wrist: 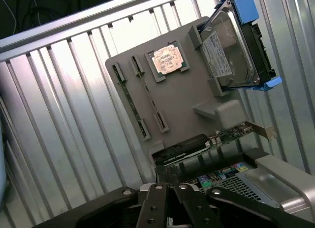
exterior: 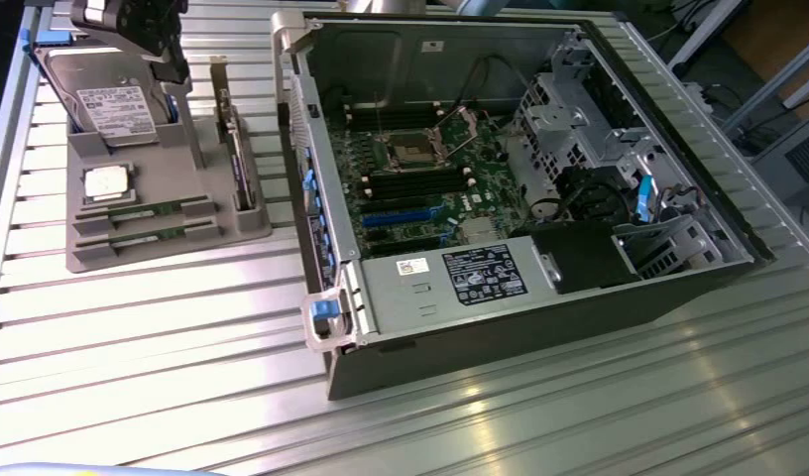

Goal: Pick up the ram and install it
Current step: 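Pick up the ram and move it above insertion slot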

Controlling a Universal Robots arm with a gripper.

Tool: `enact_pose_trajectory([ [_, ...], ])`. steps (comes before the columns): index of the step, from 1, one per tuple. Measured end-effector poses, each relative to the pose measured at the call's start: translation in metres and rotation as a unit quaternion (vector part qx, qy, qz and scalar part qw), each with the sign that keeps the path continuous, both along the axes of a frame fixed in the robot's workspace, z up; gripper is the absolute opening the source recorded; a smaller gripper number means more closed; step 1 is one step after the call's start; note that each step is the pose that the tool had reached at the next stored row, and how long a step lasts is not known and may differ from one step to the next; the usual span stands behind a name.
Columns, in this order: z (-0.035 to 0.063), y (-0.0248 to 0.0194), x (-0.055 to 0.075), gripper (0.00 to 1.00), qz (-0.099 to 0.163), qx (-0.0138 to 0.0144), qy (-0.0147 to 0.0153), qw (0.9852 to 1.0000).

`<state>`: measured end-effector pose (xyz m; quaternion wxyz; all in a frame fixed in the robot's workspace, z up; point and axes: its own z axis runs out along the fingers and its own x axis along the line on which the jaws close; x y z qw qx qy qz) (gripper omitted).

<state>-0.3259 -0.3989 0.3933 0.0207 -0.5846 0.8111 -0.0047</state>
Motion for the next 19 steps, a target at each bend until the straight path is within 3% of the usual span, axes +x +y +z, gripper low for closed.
enact_pose_trajectory([
  [11, 0.0, 0.0, 0.0, 0.11, 0.052, -0.0002, 0.0, 0.9987],
  [19, 0.0, 0.0, 0.0, 0.11, 0.094, -0.0003, 0.0, 0.9956],
])
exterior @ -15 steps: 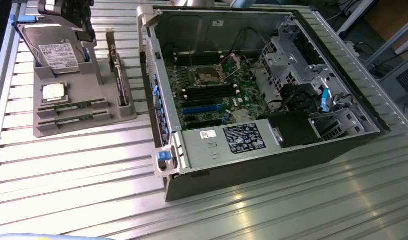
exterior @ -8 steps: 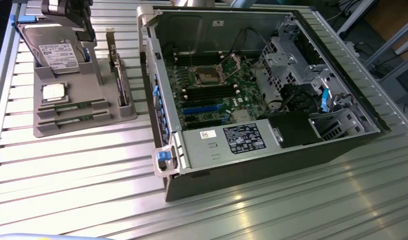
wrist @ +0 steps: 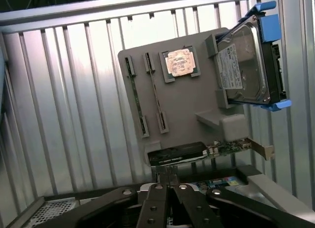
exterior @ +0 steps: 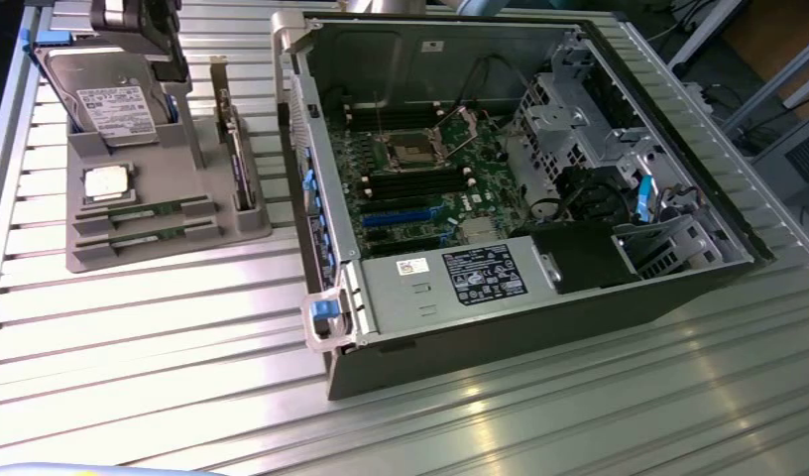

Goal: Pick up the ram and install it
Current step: 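Pick up the ram and move it above insertion slot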

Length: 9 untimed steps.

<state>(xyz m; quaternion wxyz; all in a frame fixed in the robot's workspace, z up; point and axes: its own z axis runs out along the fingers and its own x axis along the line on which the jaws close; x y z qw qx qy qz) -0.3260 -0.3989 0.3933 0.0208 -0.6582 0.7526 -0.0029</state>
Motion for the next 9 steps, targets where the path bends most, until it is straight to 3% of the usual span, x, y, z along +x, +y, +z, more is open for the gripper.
enact_pose_trajectory([
  [9, 0.0, 0.0, 0.0, 0.11, 0.039, 0.0, 0.0, 0.9992],
])
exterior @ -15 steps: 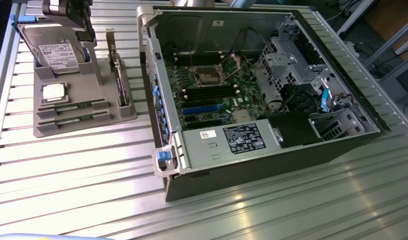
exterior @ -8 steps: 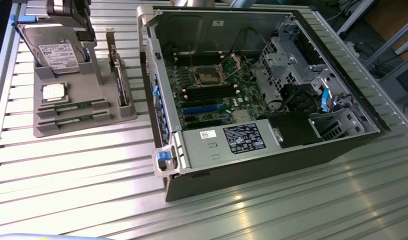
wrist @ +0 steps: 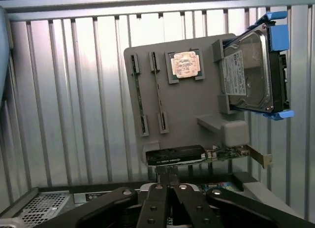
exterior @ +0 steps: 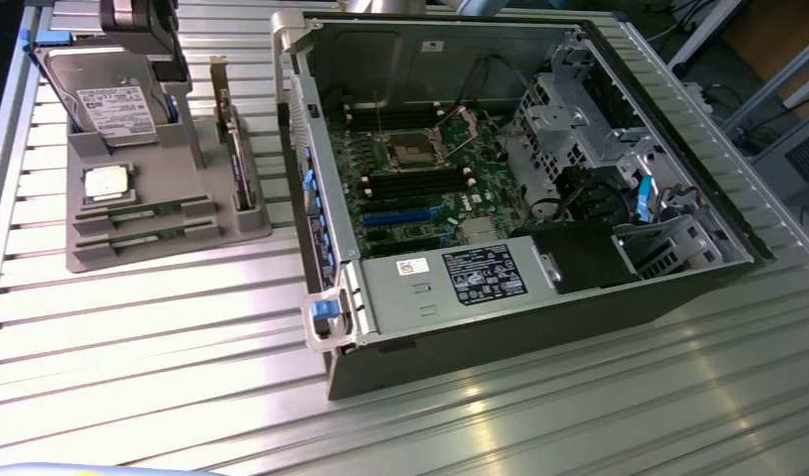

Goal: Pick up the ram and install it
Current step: 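Pick up the ram and move it above insertion slot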

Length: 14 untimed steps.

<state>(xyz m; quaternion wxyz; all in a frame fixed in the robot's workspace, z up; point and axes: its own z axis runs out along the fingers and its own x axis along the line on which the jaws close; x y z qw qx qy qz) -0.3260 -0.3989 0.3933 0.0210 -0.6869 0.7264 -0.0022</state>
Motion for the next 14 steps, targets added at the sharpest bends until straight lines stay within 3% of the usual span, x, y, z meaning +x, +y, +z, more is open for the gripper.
enact_pose_trajectory([
  [9, 0.0, -0.0001, -0.0001, 0.11, 0.016, 0.0, 0.0, 0.9999],
  [11, 0.0, -0.0005, 0.0, 0.23, 0.016, 0.0, 0.0, 0.9999],
  [12, 0.0, -0.0006, 0.0, 0.36, 0.016, 0.0, 0.0, 0.9999],
  [14, 0.0, -0.0007, 0.0, 0.36, 0.016, 0.0, 0.0, 0.9999],
])
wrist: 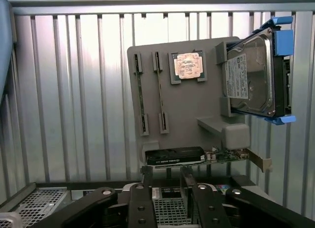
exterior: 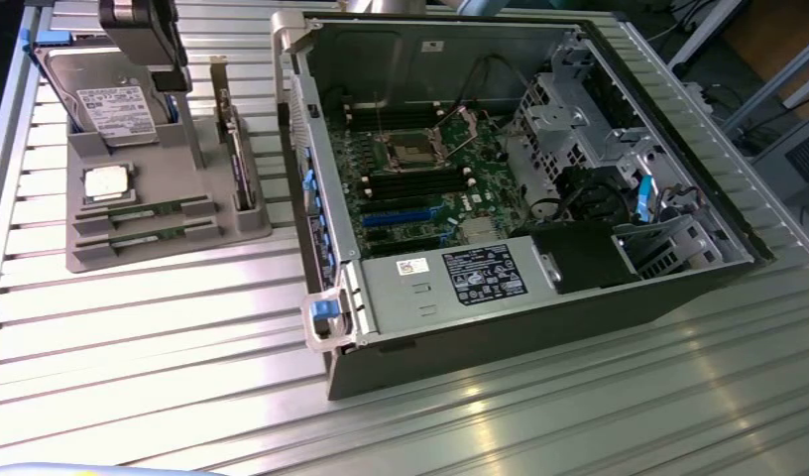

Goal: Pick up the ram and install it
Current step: 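Pick up the ram and move it above insertion slot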

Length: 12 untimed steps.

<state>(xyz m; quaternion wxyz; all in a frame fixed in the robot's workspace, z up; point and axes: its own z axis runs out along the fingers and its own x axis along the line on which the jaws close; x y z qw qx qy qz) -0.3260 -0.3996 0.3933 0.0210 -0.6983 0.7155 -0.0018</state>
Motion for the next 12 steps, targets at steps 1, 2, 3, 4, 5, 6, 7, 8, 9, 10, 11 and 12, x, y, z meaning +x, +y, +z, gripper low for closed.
enact_pose_trajectory([
  [1, 0.0, -0.0001, 0.0, 0.36, 0.0, 0.0, 0.0, 1.0],
  [2, 0.0, -0.0005, -0.0001, 0.36, 0.0, 0.0, 0.0, 1.0],
  [3, -0.0001, -0.0009, -0.0002, 0.36, 0.0, 0.0, 0.0, 1.0],
  [4, -0.0001, -0.0018, -0.0002, 0.36, 0.0, 0.0, 0.0, 1.0],
  [5, -0.0003, -0.0023, -0.0004, 0.36, 0.0, 0.0, 0.0, 1.0],
  [6, -0.0005, -0.0029, -0.0008, 0.36, 0.0, 0.0, 0.0, 1.0],
  [7, -0.003, -0.006, -0.0061, 0.36, 0.0, 0.0, 0.0, 1.0],
  [8, -0.0036, -0.0062, -0.0065, 0.36, 0.0, 0.0, 0.0, 1.0],
  [9, -0.0041, -0.0065, -0.0068, 0.36, 0.0, 0.0, 0.0, 1.0],
  [10, -0.0049, -0.0068, -0.0073, 0.36, 0.0, 0.0, 0.0, 1.0],
  [11, -0.0059, -0.0071, -0.0078, 0.36, 0.0, 0.0, 0.0, 1.0],
  [12, -0.0068, -0.0075, -0.0083, 0.36, 0.0, 0.0, 0.0, 1.0],
])
